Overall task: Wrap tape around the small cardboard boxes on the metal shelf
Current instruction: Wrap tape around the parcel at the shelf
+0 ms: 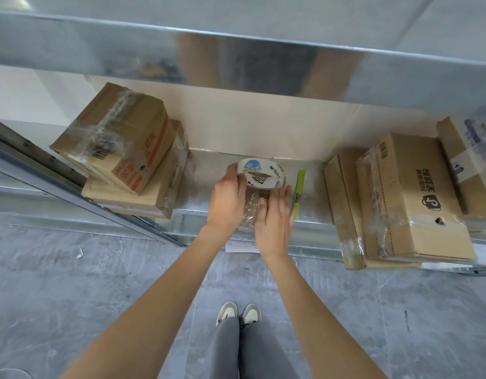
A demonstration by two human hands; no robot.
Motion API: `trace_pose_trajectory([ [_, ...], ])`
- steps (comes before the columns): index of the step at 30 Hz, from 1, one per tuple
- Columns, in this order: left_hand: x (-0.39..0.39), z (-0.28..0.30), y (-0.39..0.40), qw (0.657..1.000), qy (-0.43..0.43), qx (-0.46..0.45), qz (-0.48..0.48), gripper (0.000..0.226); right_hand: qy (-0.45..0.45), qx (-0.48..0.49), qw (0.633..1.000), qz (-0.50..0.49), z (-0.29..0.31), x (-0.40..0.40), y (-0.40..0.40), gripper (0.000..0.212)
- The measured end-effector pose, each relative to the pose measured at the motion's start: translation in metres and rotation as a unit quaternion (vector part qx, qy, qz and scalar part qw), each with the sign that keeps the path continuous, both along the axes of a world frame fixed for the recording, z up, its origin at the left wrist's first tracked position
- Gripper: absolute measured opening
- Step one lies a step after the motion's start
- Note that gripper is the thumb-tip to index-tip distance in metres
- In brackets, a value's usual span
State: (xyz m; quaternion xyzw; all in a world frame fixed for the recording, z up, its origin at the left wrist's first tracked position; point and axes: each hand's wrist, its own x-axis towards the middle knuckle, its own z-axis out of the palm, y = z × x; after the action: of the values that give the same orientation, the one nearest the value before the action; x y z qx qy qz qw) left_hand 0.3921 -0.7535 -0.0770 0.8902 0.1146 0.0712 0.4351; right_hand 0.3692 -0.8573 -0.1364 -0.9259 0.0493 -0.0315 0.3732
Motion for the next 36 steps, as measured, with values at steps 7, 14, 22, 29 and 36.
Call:
trace_pose_trajectory([
  [7,0.006,0.018,0.007,0.999,0.002,0.009,-0.053,0.034,0.026,-0.191,0.98,0.044,0.008,0.011,-0.009,0.048],
  [14,-0.004,0.024,0.05,0.995,-0.004,0.101,0.002,0.035,0.034,-0.199,0.978,0.047,0.01,0.01,-0.006,0.053],
  [22,-0.01,0.011,0.047,0.998,0.026,0.045,0.043,0.044,0.069,-0.2,0.975,0.065,0.014,0.011,-0.006,0.054],
  [29,-0.014,-0.002,0.057,0.994,0.014,0.066,0.09,0.039,0.087,-0.165,0.98,0.07,0.017,0.011,-0.006,0.054],
  [36,-0.009,-0.012,0.041,0.977,-0.003,-0.074,0.202,0.032,0.09,-0.174,0.978,0.075,0.018,0.011,-0.005,0.054],
])
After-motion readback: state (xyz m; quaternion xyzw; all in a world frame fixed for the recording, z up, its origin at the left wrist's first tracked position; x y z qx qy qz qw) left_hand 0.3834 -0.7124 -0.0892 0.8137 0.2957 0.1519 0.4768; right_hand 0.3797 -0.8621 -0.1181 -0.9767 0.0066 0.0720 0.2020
